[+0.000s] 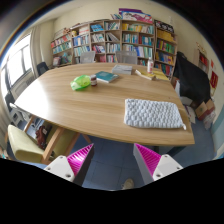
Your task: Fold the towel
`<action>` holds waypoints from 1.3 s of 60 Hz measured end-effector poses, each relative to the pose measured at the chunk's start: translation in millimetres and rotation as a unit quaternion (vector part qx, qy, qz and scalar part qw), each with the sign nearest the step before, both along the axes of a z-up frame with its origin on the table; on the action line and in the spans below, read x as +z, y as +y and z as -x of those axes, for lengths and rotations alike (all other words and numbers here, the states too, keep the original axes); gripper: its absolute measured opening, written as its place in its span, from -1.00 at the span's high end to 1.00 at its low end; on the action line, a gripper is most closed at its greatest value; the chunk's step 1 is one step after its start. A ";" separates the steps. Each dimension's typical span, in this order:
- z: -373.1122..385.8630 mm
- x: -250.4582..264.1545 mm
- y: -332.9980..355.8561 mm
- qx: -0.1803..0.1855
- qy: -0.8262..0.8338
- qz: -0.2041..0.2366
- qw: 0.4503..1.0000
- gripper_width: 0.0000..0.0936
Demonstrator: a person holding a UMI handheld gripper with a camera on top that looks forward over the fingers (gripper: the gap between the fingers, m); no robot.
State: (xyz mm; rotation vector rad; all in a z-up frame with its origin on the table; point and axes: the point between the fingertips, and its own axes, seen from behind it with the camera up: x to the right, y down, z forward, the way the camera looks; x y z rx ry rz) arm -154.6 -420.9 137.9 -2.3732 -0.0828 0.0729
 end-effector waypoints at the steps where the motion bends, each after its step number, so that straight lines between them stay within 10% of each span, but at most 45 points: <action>1: -1.3 0.2 1.8 0.001 -0.002 -0.002 1.000 -0.77; 23: -4.4 -7.2 89.4 -0.007 0.002 -0.014 1.000 -0.76; 47: -56.8 -139.1 246.2 -0.001 -0.035 0.033 0.999 -0.68; 55: -68.8 -157.1 251.8 -0.009 -0.037 0.035 0.999 -0.25; 62: -88.2 -156.8 254.4 -0.015 -0.071 0.040 0.997 0.79; 78: -86.1 -139.8 255.1 0.009 -0.046 0.043 0.998 0.95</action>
